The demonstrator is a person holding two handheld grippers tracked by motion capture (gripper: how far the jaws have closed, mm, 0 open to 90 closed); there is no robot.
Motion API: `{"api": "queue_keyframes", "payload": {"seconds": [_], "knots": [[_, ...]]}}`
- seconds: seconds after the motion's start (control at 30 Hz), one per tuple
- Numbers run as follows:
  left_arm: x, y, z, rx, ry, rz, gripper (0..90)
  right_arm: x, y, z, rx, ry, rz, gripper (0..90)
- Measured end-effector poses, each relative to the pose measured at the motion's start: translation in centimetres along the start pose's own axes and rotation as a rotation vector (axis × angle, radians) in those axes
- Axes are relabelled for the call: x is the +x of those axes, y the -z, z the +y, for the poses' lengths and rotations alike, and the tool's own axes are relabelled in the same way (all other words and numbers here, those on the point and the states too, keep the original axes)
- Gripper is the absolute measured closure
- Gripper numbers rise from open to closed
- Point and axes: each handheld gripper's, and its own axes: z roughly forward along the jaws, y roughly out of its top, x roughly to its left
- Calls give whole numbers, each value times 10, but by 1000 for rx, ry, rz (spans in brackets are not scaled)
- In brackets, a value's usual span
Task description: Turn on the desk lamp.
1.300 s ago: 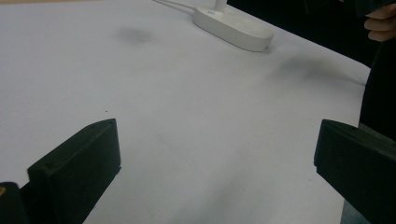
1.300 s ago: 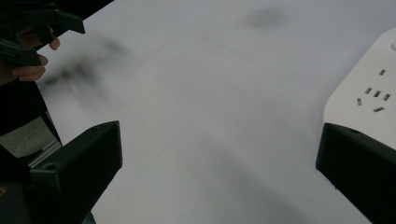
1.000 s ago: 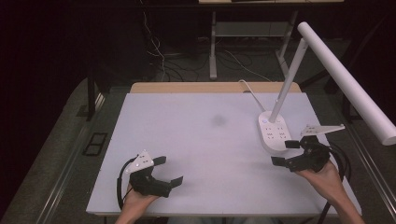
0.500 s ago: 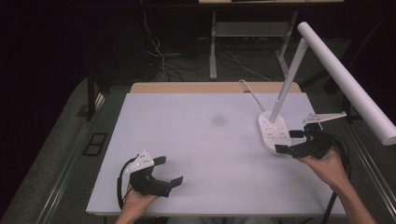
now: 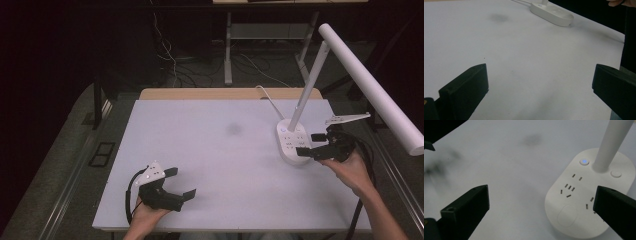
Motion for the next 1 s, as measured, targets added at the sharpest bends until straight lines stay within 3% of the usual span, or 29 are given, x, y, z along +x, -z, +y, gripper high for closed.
{"api": "queue_keyframes", "payload": {"seconds": [0.47,0.97,1.0], "knots": [[0,0,0,2,-1,0,0,-21,-1,16,-15,-22,-30,3],[0,0,0,1,-2,-2,0,-42,-6,27,4,-52,-69,3],[0,0,0,1,-1,-3,0,-46,-8,29,9,-51,-76,41]]}}
